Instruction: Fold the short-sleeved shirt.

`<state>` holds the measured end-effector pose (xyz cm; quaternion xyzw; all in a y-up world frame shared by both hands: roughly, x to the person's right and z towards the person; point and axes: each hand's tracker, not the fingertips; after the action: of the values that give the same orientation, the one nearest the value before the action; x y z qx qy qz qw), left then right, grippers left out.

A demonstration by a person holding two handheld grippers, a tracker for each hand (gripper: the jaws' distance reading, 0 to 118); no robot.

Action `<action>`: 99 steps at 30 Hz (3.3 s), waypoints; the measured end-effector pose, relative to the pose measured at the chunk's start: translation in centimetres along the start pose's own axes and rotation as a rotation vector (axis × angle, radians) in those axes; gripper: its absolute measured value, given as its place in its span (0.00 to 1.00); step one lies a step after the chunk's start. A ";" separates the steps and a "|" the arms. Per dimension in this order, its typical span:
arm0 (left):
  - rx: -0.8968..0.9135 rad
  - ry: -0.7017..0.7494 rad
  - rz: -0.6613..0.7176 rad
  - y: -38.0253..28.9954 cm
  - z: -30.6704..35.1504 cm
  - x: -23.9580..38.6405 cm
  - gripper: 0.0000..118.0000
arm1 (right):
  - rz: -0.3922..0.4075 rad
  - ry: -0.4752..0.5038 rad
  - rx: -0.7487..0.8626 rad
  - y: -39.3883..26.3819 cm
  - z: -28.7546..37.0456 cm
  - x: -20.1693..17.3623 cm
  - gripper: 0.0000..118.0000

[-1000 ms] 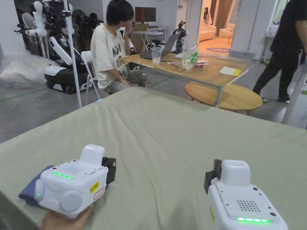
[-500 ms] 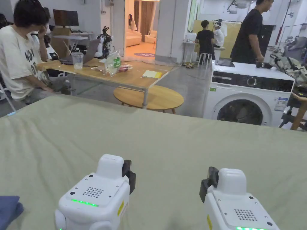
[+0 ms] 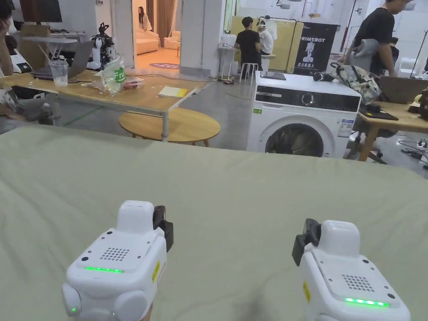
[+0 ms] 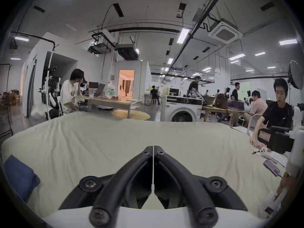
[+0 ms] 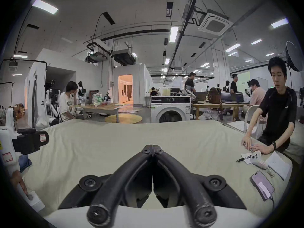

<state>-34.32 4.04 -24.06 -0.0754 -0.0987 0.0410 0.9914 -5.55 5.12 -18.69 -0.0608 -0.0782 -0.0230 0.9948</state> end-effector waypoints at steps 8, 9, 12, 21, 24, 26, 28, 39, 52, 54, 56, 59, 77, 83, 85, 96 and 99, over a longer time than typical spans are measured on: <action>0.035 0.069 -0.072 -0.4 -0.3 0.1 0.00 | -0.012 0.007 0.002 -0.3 -0.7 -0.4 0.00; 0.038 0.064 -0.078 -0.5 -0.2 0.1 0.00 | -0.016 0.003 0.004 -0.3 -0.8 -0.4 0.00; 0.056 0.065 -0.097 -0.6 0.0 0.3 0.00 | -0.019 0.006 0.005 -0.4 -0.9 -0.4 0.00; 0.062 0.089 -0.133 -0.1 0.0 1.1 0.27 | -0.001 -0.036 0.012 -0.9 -1.0 -0.1 0.12; 0.058 0.060 -0.103 -0.1 -0.2 0.9 0.51 | -0.025 -0.025 -0.015 -0.9 -1.5 0.4 0.58; 0.056 0.064 -0.092 -0.2 -0.1 0.9 0.62 | -0.029 -0.046 -0.020 -0.9 -1.6 0.6 0.65; 0.070 0.054 -0.068 -0.4 -0.1 0.6 0.66 | -0.024 -0.061 -0.021 -1.0 -1.6 0.6 0.65; 0.145 0.044 -0.150 -0.5 0.4 0.2 0.66 | 0.000 -0.036 -0.011 -1.2 -1.7 0.5 0.65; 0.102 0.065 -0.076 -0.4 0.4 -1.1 0.66 | -0.048 -0.009 -0.028 -1.2 -2.2 0.2 0.66; 0.098 0.067 -0.076 -0.4 0.4 -1.2 0.66 | -0.054 -0.010 -0.022 -1.1 -2.2 0.2 0.66; 0.097 0.065 -0.079 -0.4 0.3 -1.2 0.66 | -0.048 -0.006 -0.014 -1.1 -2.1 0.2 0.66; 0.102 0.065 -0.088 -0.3 0.4 -1.2 0.67 | -0.034 -0.016 -0.016 -0.8 -2.2 -0.2 0.66; 0.083 0.053 -0.064 -0.3 0.4 -1.8 0.67 | -0.124 -0.060 -0.056 0.7 -2.1 -0.1 0.73; 0.092 0.071 -0.080 -0.4 0.6 -1.6 0.66 | -0.124 -0.077 -0.080 0.6 -2.3 -0.3 0.73; 0.095 0.070 -0.081 -0.3 0.6 -1.6 0.67 | -0.115 -0.090 -0.085 0.6 -2.3 -0.5 0.73; 0.098 0.112 -0.091 -0.2 0.7 -1.5 0.66 | -0.076 -0.105 -0.072 0.6 -2.3 -0.7 0.73; 0.098 0.111 -0.092 -0.1 0.6 -1.6 0.66 | -0.071 -0.108 -0.072 0.6 -2.4 -0.6 0.73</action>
<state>-35.98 3.92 -23.75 -0.0242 -0.0448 -0.0041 0.9987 -5.77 5.43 -21.19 -0.0947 -0.1329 -0.0579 0.9849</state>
